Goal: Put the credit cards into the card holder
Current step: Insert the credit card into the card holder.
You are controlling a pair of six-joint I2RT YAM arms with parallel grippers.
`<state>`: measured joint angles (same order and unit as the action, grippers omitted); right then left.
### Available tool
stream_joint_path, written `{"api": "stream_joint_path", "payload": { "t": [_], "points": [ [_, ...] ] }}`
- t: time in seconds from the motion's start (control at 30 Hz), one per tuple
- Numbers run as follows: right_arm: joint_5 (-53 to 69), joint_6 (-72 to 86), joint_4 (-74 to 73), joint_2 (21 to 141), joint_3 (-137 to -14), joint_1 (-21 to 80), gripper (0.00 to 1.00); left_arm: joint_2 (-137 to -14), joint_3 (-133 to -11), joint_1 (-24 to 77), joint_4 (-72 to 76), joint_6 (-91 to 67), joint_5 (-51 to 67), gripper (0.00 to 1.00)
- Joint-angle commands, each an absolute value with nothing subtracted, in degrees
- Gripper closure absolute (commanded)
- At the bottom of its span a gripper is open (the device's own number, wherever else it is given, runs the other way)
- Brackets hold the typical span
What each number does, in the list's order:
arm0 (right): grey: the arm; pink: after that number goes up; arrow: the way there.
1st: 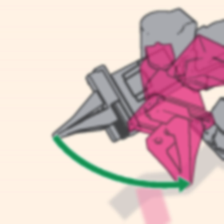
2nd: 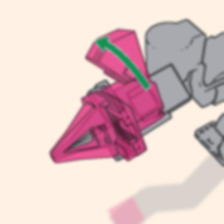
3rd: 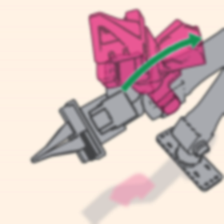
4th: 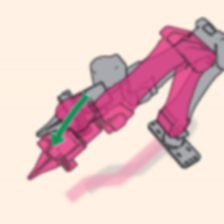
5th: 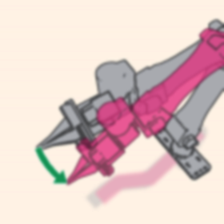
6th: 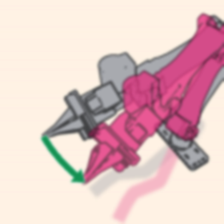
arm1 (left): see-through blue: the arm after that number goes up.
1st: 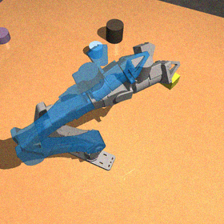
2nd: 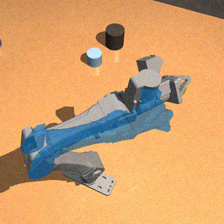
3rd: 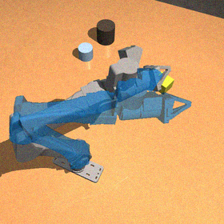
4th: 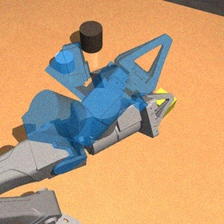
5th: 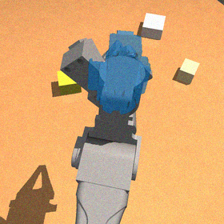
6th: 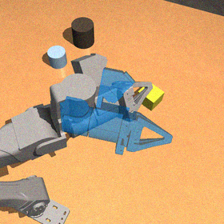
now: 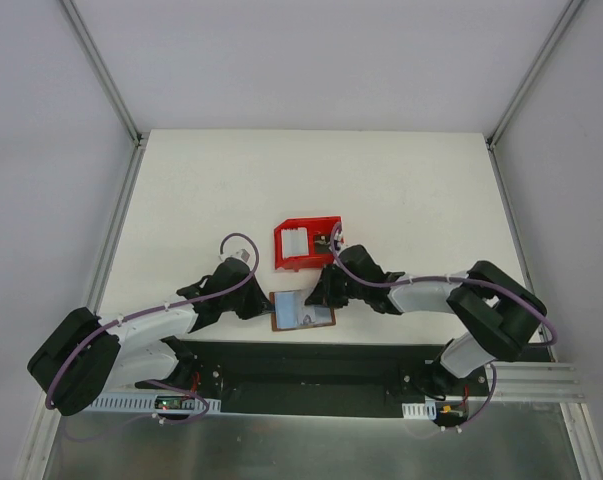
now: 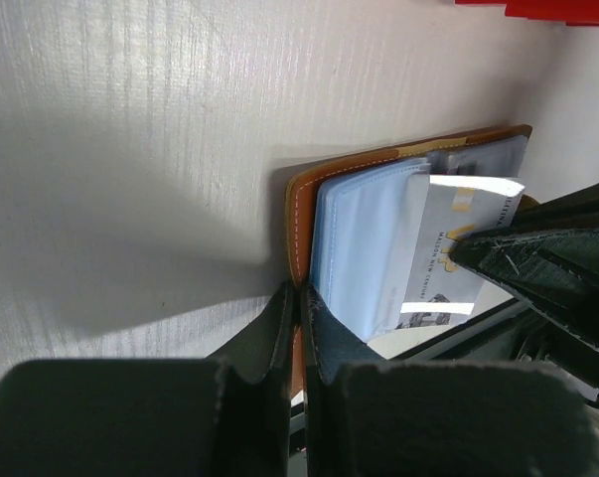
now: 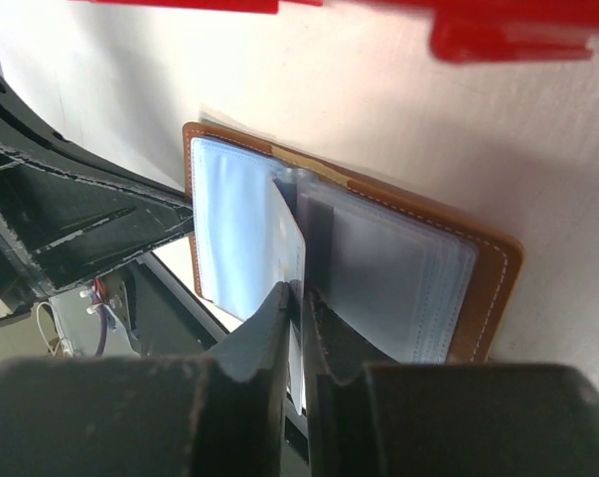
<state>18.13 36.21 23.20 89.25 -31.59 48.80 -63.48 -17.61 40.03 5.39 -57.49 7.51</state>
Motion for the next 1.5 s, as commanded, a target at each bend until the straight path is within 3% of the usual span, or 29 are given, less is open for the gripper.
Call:
{"api": "stream_joint_path", "payload": {
  "t": [0.0,0.1,0.3,1.0,1.47],
  "points": [
    [13.89,36.13,16.62,87.63,-33.39,50.1,0.84,-64.16,-18.54,39.73,6.06,-57.13,8.09,1.0],
    [12.83,35.95,15.82,87.01,-33.22,50.54,0.71,-64.16,-18.19,39.73,6.15,-57.22,8.26,1.0],
    [10.02,33.75,10.21,83.76,-34.62,50.97,0.62,-63.72,-17.58,39.73,6.59,-57.3,8.17,1.0],
    [7.82,28.3,0.26,91.05,-46.84,57.57,0.6,-63.9,-17.23,39.73,7.91,-57.13,8.79,1.0],
    [11.6,32.34,-4.47,94.92,-52.38,59.15,0.54,-63.55,-16.79,39.73,8.35,-57.92,8.61,1.0]
  ]
}}
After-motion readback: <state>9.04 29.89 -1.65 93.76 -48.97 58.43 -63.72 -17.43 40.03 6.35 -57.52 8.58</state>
